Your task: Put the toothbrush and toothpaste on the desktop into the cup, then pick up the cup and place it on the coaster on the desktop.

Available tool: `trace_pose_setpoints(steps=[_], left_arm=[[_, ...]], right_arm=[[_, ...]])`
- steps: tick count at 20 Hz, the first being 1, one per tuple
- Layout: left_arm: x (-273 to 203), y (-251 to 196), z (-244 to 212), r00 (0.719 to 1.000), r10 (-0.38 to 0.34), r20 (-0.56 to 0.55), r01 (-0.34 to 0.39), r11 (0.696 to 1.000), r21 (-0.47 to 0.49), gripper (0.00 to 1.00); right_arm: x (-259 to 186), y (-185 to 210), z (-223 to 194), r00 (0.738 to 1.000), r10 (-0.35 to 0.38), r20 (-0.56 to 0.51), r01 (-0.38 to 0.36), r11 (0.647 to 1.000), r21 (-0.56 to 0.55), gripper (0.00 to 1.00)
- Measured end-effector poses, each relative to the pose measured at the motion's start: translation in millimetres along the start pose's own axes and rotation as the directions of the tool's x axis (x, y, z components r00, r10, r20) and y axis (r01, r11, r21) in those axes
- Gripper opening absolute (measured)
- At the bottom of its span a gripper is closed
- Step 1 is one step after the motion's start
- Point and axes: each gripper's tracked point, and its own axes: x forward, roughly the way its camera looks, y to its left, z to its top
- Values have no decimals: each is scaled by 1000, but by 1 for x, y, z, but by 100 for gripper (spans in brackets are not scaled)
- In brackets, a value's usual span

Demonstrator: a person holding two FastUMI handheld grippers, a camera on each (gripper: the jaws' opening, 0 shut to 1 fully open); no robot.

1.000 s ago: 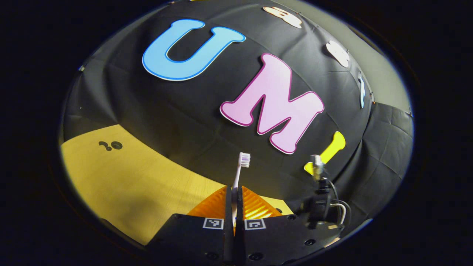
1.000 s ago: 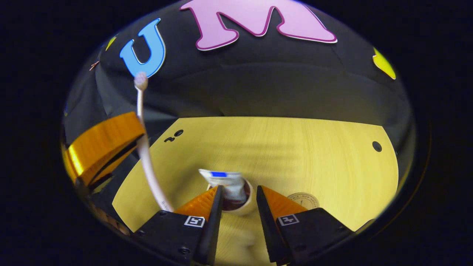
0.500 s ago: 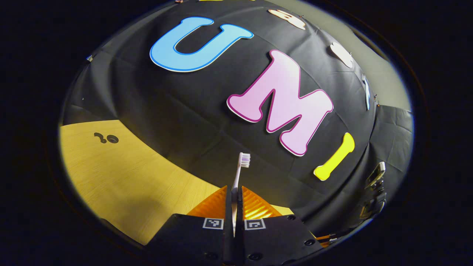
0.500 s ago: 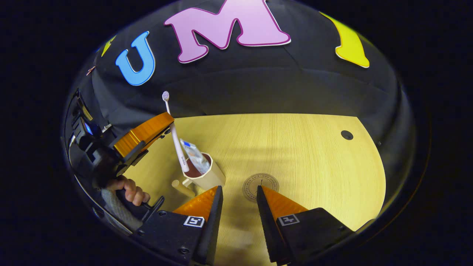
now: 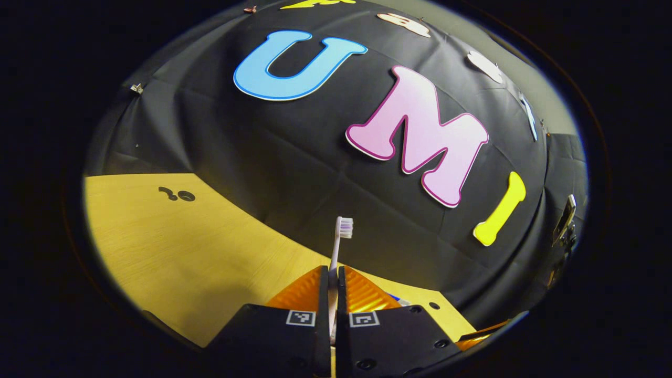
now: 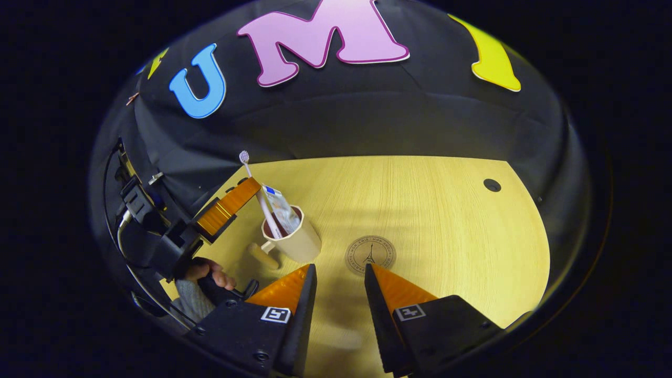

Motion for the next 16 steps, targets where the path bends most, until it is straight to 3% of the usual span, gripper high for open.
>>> trace_pose_setpoints(steps=[2,6,9,10,11,12,16], left_arm=[[-5,-2,-15,998,-20,-56,21,1000,21,11],[-29,3,-24,991,13,-133,-3,997,75,33],[-51,11,-31,975,48,-217,-17,989,145,40],[-58,16,-32,966,73,-246,-26,982,187,53],[-64,20,-33,956,95,-277,-31,973,227,46],[-74,26,-41,935,126,-331,-33,961,274,55],[-98,31,-62,845,163,-510,11,947,320,69]], right_arm=[[-4,2,0,1000,13,-1,-13,1000,24,57],[-19,4,-2,1000,23,5,-23,999,30,57],[-34,5,-13,999,36,-17,-35,998,55,57],[-39,6,-18,999,45,-27,-43,997,72,57],[-44,8,-22,998,54,-32,-51,995,85,57],[-50,8,-26,997,62,-38,-58,994,93,57],[-67,9,-36,996,81,-48,-76,992,99,57]])
